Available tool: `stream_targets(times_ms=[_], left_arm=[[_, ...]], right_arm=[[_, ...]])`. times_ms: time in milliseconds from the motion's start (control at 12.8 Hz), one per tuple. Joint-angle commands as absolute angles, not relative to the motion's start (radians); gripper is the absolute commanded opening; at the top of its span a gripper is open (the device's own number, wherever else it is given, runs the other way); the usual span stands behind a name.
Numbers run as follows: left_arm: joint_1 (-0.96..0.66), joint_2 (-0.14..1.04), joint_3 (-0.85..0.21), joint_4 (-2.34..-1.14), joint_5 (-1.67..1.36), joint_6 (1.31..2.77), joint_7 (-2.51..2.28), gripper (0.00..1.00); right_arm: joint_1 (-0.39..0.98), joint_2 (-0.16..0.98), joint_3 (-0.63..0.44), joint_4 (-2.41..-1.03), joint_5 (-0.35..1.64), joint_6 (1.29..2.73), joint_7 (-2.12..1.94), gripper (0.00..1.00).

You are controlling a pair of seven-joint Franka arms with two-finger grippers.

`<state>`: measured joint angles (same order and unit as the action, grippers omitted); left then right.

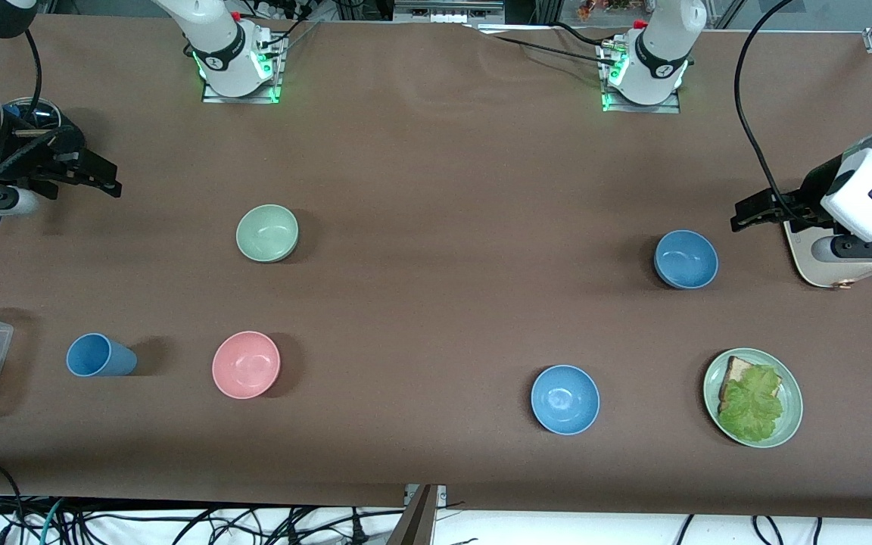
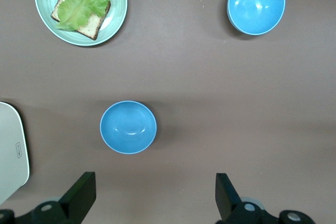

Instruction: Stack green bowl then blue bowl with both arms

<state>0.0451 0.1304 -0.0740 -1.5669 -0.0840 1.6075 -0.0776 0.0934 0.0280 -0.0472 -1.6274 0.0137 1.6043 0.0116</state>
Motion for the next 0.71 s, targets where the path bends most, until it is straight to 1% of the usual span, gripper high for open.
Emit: stream_targets(times_ms=[0,627], left_arm=[[0.041,0.147,-0.077,-1.531,-0.063,1.583,-0.094,1.00],[0.041,0.149,-0.077,-1.531,-0.063,1.583,-0.094,1.00]], right_arm=[[0.084,0.011,-0.040,-1.640,-0.009,1.609,-0.008,1.00],[0.086,0.011,-0.037,-1.649,-0.009,1.629,-0.011,1.00]])
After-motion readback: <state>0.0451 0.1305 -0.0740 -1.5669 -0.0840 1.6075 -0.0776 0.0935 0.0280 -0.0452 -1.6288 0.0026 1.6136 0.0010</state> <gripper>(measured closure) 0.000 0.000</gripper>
